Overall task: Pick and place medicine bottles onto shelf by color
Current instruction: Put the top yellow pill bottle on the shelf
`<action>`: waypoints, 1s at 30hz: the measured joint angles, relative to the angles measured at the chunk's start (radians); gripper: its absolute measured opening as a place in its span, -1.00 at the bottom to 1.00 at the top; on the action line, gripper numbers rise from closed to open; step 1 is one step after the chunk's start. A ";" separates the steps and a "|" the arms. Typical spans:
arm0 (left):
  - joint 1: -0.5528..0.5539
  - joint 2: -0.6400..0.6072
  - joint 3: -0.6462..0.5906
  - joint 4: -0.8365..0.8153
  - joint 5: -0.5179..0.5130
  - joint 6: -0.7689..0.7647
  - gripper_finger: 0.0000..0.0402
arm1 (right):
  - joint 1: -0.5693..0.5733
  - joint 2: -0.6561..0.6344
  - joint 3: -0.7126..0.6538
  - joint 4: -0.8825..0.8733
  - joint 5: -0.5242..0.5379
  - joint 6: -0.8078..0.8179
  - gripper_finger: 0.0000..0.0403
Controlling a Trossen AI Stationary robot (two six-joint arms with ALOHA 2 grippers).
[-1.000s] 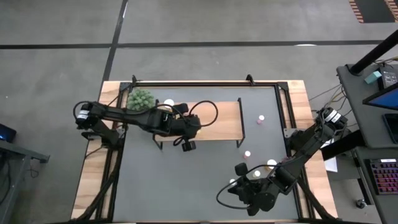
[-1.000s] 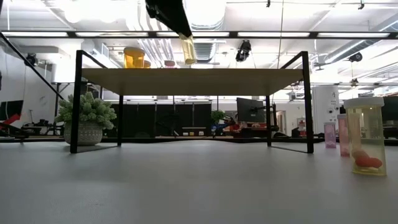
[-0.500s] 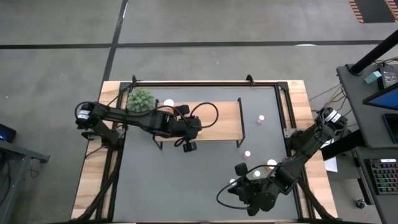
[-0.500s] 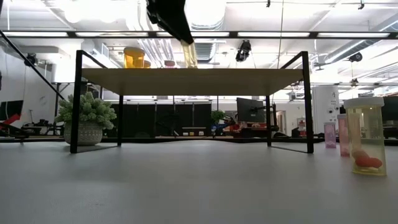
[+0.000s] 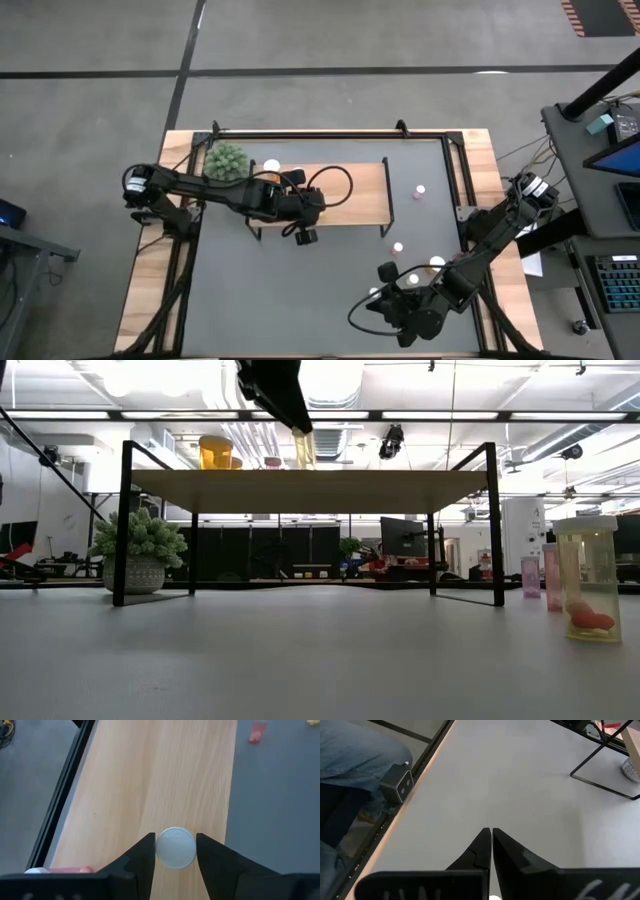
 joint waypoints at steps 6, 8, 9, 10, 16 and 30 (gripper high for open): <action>0.000 0.000 0.000 0.031 0.000 0.006 -0.35 | 0.000 0.000 0.000 0.000 0.000 0.000 -0.96; 0.001 0.000 0.000 0.030 0.000 0.006 -0.35 | 0.000 0.000 0.000 0.000 0.000 0.000 -0.96; 0.001 0.000 0.000 0.030 0.000 0.006 -0.35 | 0.000 0.000 0.000 0.000 0.000 -0.001 -0.96; 0.001 0.000 0.000 0.030 0.000 0.007 -0.35 | 0.000 0.000 0.000 0.000 0.000 -0.001 -0.96; -0.013 -0.027 0.007 0.011 0.000 0.006 -0.35 | 0.000 0.000 0.000 0.007 0.063 -0.003 -0.96; -0.307 -0.126 -0.035 0.038 -0.198 0.024 -0.35 | -0.254 0.000 0.067 0.027 0.020 -0.126 -0.96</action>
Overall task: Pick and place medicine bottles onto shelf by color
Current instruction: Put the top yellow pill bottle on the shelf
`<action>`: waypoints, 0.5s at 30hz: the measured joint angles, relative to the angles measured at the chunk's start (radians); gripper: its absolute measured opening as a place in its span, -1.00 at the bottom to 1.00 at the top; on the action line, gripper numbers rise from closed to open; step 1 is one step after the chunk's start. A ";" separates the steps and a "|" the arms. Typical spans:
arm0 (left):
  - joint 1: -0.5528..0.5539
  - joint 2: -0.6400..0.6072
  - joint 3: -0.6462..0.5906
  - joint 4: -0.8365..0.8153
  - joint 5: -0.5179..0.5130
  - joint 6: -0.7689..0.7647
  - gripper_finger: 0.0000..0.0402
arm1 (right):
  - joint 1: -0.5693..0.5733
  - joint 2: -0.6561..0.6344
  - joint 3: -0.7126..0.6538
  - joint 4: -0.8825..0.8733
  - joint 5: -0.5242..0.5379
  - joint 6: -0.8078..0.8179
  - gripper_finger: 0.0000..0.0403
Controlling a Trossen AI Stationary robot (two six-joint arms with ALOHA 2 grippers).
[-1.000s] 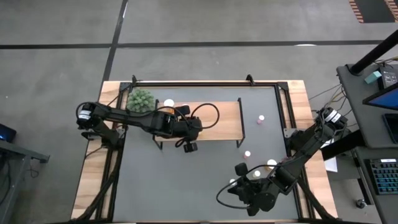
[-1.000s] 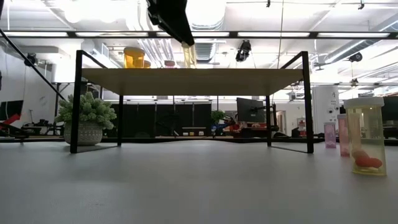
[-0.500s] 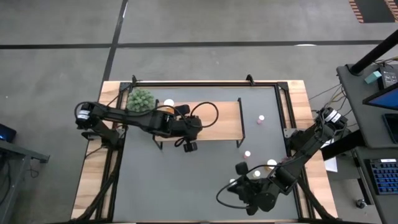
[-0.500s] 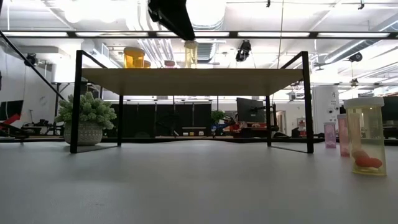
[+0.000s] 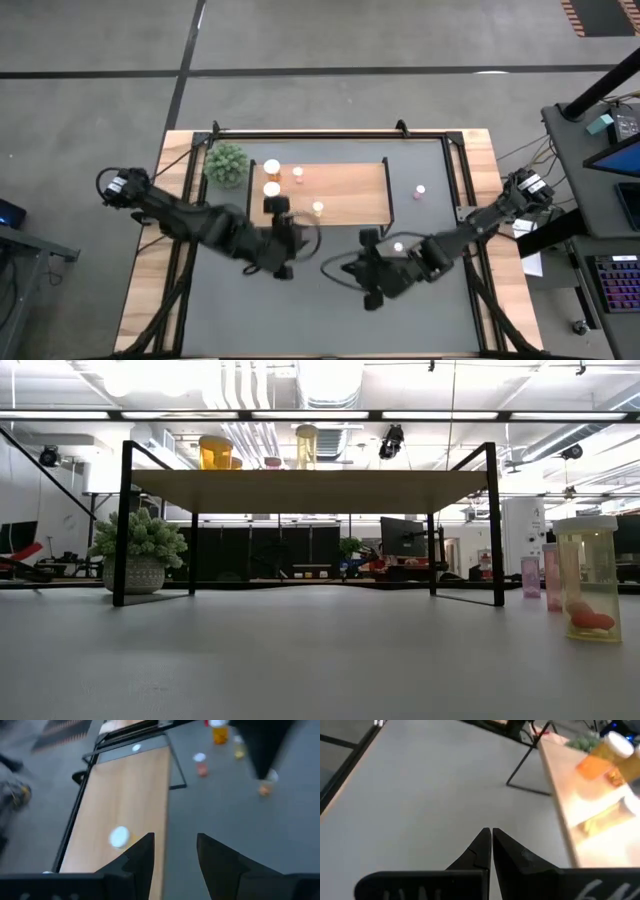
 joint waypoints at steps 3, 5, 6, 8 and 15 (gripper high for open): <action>-0.076 -0.010 -0.066 0.065 -0.039 0.038 -0.35 | -0.086 0.000 0.039 0.001 -0.071 -0.075 -0.96; -0.111 -0.027 -0.121 0.133 -0.041 0.063 -0.35 | -0.139 0.000 0.063 -0.004 -0.080 -0.126 -0.96; -0.124 -0.038 -0.150 0.169 -0.042 0.078 -0.35 | -0.165 0.000 0.076 -0.004 -0.080 -0.153 -0.96; -0.142 -0.070 -0.211 0.242 -0.043 0.111 -0.35 | -0.213 0.000 0.103 -0.003 -0.081 -0.203 -0.96; -0.147 -0.270 -0.441 0.520 -0.066 0.290 -0.35 | -0.383 0.014 0.163 0.035 -0.266 -0.286 -0.96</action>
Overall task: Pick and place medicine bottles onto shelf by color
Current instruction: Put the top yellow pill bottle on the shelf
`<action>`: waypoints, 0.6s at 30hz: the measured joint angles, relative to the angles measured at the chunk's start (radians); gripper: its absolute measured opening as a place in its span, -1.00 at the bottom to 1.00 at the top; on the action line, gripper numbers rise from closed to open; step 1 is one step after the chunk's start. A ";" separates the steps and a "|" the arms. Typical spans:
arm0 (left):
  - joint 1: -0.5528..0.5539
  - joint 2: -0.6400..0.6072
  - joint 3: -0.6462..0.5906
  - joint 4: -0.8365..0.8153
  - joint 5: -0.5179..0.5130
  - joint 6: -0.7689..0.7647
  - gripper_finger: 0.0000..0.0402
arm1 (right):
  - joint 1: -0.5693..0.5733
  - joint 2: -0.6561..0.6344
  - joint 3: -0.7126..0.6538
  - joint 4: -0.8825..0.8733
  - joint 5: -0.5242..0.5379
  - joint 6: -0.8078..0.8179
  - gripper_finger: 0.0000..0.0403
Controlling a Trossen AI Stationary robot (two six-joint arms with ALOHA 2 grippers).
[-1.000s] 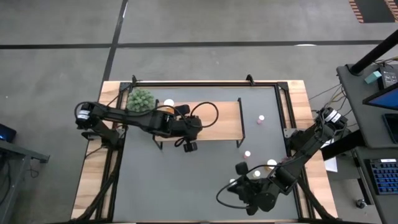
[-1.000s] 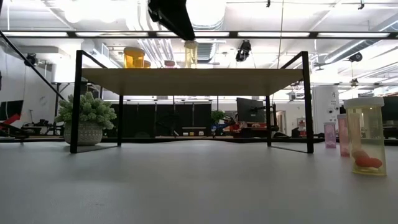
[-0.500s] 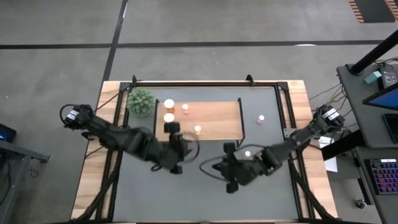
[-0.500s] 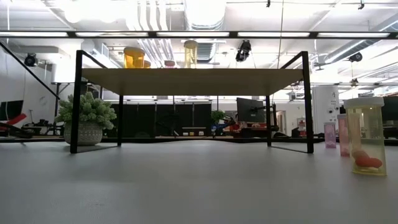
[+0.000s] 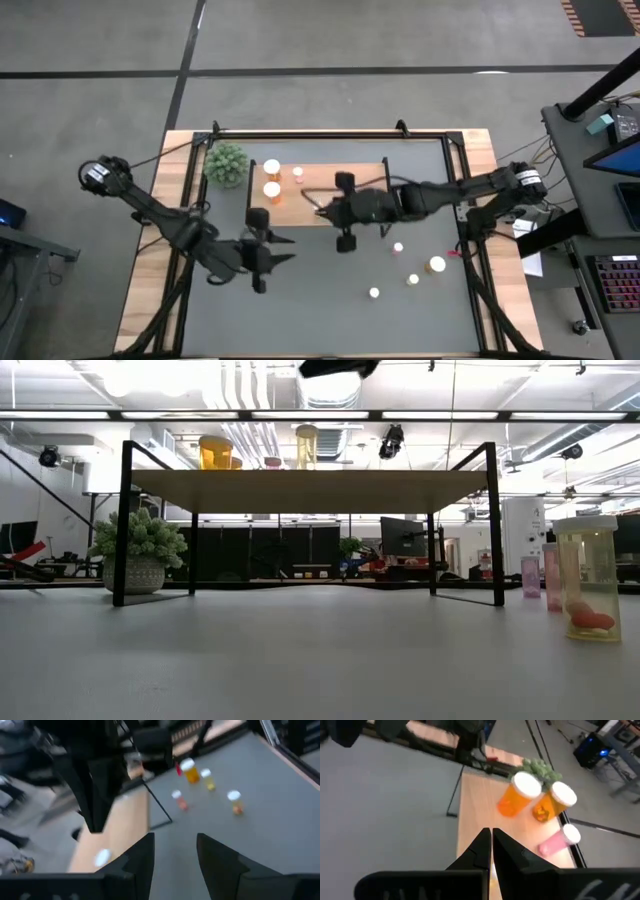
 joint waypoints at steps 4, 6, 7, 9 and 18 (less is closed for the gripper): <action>0.007 -0.126 -0.129 0.165 -0.007 0.104 -0.36 | -0.059 0.005 -0.005 0.028 -0.047 -0.001 -0.96; 0.007 -0.184 -0.194 0.267 -0.008 0.158 -0.36 | -0.080 0.015 -0.005 0.038 -0.047 -0.001 -0.96; 0.007 -0.211 -0.223 0.317 -0.008 0.188 -0.36 | -0.086 0.016 -0.007 0.032 -0.047 0.000 -0.96; 0.007 -0.260 -0.274 0.394 -0.010 0.250 -0.36 | -0.094 0.023 -0.011 0.032 -0.055 0.007 -0.96; 0.007 -0.393 -0.364 0.513 -0.010 0.342 -0.36 | -0.091 0.042 -0.052 0.044 -0.081 0.051 -0.96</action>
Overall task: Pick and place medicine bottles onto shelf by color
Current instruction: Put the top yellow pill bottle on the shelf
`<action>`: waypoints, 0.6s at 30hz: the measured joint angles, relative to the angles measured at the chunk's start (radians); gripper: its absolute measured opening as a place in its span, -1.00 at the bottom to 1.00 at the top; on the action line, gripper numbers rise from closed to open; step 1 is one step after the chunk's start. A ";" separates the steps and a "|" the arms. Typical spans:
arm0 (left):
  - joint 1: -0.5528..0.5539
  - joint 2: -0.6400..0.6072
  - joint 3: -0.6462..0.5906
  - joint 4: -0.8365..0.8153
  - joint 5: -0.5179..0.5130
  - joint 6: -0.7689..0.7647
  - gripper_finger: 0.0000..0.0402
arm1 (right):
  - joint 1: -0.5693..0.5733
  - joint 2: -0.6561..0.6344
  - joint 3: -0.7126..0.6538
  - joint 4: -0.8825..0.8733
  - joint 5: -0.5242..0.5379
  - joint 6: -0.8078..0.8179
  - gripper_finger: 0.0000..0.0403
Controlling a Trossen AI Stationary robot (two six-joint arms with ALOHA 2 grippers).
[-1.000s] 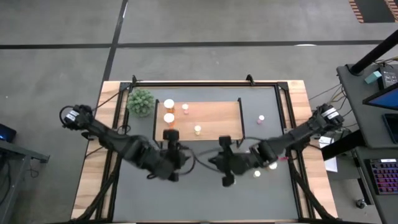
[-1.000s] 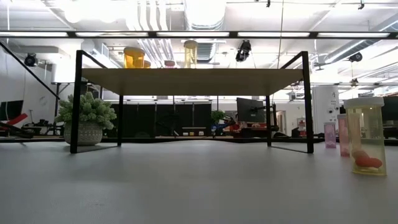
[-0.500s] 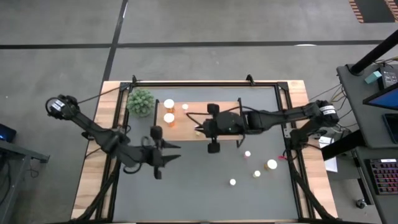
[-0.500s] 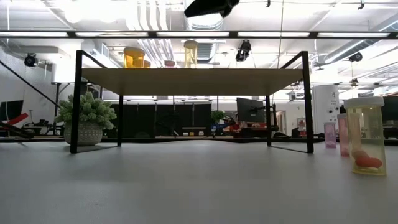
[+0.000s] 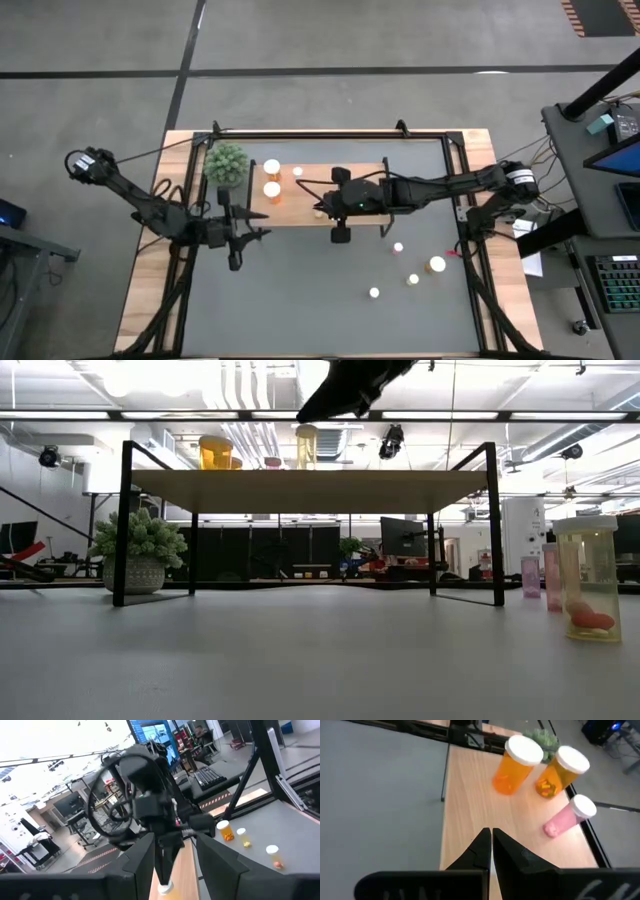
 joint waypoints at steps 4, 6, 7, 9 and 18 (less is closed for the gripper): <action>0.000 -0.011 -0.012 0.003 0.000 -0.002 -0.36 | -0.002 0.008 -0.010 0.007 0.008 0.002 -0.96; 0.000 -0.010 -0.012 0.006 0.000 -0.002 -0.36 | -0.001 0.008 -0.010 0.004 0.009 0.000 -0.96; 0.000 -0.007 -0.012 0.012 0.000 -0.002 -0.36 | -0.001 0.008 -0.010 0.005 0.009 -0.001 -0.96; 0.000 -0.002 -0.012 0.018 0.000 -0.001 -0.36 | -0.002 0.006 -0.010 0.001 0.009 -0.001 -0.96; 0.000 0.010 -0.012 0.025 0.001 0.004 -0.36 | -0.002 -0.009 -0.005 -0.052 0.012 -0.009 -0.96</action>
